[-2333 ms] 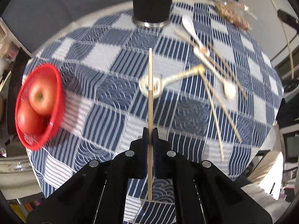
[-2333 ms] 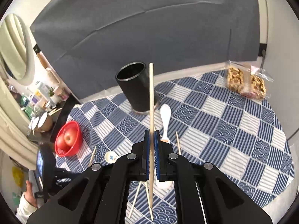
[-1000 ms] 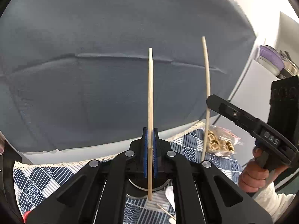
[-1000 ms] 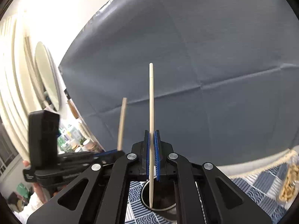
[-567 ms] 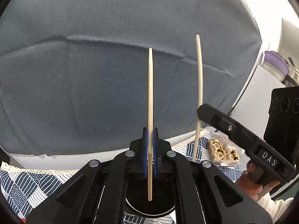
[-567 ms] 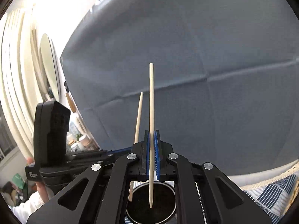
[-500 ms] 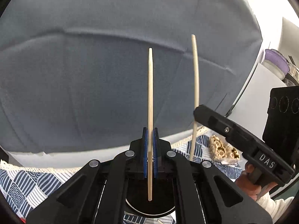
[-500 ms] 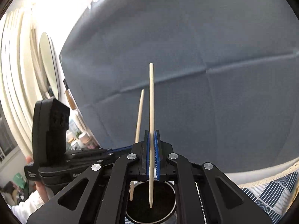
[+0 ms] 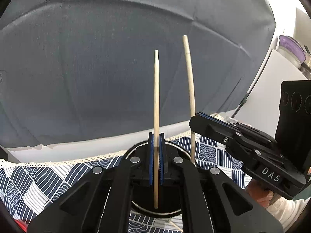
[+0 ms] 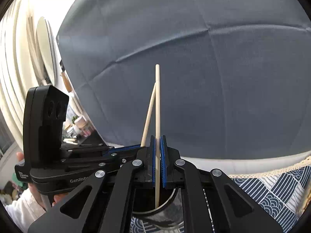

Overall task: Organize utensils
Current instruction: 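Carry both chopsticks over the black cup and open both tools to drop them in, then raise both open tools away from the black cup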

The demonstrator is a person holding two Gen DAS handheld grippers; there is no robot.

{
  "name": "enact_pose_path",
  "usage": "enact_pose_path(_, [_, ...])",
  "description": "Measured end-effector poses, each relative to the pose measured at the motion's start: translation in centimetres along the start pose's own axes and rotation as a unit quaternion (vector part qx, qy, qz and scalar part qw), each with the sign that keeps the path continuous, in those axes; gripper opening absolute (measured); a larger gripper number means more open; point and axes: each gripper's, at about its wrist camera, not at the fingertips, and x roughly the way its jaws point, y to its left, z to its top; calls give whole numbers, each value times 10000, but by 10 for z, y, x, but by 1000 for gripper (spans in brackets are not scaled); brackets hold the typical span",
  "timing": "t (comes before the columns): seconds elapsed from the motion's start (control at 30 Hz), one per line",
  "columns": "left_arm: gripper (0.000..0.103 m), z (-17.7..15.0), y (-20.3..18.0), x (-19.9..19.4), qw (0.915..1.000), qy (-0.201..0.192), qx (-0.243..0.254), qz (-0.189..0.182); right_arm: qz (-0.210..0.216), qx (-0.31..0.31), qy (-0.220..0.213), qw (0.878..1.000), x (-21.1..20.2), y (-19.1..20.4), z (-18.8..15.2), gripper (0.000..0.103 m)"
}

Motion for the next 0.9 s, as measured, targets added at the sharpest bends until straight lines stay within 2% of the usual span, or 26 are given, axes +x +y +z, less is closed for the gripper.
enact_pose_path(0.27, [6,-4,-10,-10,9999,52,129,78,-131,-145,85,9998,-8,13,-3,7])
enact_pose_path(0.3, [10,-5,-10,-13,9999,32,151,61,-131,-151,82,9998,-12,12,-5,7])
enact_pose_path(0.37, [23,-7,-9,-18,9998,50,162,41,-194,-172,40,9997,-20,15,-6,8])
enact_pose_path(0.57, [34,-13,-15,-32,9996,76,233,113,-391,-168,-67,9991,-43,22,-4,9])
enact_pose_path(0.63, [46,-17,-18,-38,9995,80,282,113,-451,-122,-98,9989,-51,26,-5,9])
enact_pose_path(0.73, [52,-23,-21,-50,9994,79,317,134,-595,-113,-107,9981,-64,34,-7,9])
enact_pose_path(0.8, [58,-27,-22,-58,9995,84,291,130,-680,-102,-119,9976,-73,41,-11,22])
enact_pose_path(0.87, [61,-32,-24,-66,9994,90,296,168,-747,-93,-131,9971,-86,44,-16,31])
enact_pose_path(0.9, [63,-35,-25,-72,9993,86,324,189,-792,-99,-142,9967,-92,49,-19,32])
